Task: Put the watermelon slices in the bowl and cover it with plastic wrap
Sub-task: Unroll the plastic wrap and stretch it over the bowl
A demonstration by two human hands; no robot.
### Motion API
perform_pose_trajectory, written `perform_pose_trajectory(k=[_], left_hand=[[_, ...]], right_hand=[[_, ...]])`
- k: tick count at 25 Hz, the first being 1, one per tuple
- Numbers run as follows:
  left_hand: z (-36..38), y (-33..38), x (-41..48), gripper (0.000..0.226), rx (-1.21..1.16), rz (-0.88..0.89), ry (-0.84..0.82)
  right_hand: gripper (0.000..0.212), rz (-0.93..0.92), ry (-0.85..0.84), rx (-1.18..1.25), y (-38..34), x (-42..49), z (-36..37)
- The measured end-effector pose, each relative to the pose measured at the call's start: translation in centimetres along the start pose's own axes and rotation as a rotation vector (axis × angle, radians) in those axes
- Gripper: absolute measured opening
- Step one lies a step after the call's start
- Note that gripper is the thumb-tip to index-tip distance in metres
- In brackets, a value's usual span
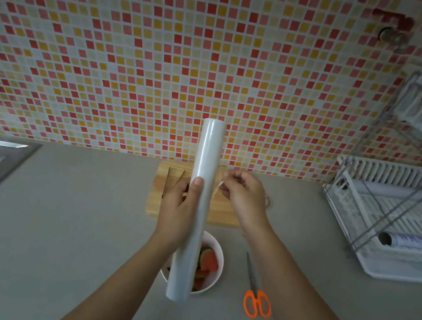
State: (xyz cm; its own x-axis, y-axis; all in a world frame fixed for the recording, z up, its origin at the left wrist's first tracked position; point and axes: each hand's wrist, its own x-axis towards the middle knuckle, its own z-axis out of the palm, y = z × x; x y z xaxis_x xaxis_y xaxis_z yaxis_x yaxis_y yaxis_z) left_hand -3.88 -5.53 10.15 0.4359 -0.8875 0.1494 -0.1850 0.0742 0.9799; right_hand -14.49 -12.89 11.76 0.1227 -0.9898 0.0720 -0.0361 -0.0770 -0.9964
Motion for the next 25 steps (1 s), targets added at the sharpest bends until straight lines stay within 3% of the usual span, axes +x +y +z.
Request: perform_pose_trajectory(k=[2, 4, 7, 11, 13, 15, 17, 22, 25], left_hand=[[0.1, 0.3, -0.3, 0.028, 0.000, 0.036, 0.033], [-0.2, 0.6, -0.2, 0.025, 0.005, 0.061, 0.008], [-0.6, 0.6, -0.2, 0.026, -0.009, 0.058, -0.014], [-1.1, 0.1, -0.6, 0.030, -0.034, 0.018, -0.007], [-1.1, 0.1, -0.7, 0.028, -0.044, 0.012, 0.000], [-1.1, 0.3, -0.8, 0.028, -0.065, 0.006, 0.006], [-1.2, 0.6, -0.8, 0.028, -0.082, 0.000, -0.001], [-1.6, 0.2, -1.0, 0.040, -0.091, -0.010, -0.057], [-1.2, 0.2, -1.2, 0.041, -0.072, 0.008, -0.035]], right_hand=[[0.011, -0.009, 0.058, 0.085, -0.3, -0.2, 0.3], [0.006, -0.052, 0.001, 0.184, -1.3, 0.0, 0.2], [0.008, -0.201, -0.067, 0.059, -3.1, 0.6, -0.1], [0.004, -0.232, 0.014, 0.064, -4.0, 0.9, -0.3], [0.011, -0.159, -0.082, 0.100, -4.3, 1.0, -0.5], [0.020, -0.100, -0.229, -0.036, -4.5, 0.8, -0.4], [0.016, -0.095, -0.267, -0.087, -4.3, 0.5, -0.3], [0.011, -0.117, -0.227, -0.093, -4.5, 0.4, -1.1], [0.015, -0.216, -0.090, -0.108, -5.1, 0.3, -0.6]])
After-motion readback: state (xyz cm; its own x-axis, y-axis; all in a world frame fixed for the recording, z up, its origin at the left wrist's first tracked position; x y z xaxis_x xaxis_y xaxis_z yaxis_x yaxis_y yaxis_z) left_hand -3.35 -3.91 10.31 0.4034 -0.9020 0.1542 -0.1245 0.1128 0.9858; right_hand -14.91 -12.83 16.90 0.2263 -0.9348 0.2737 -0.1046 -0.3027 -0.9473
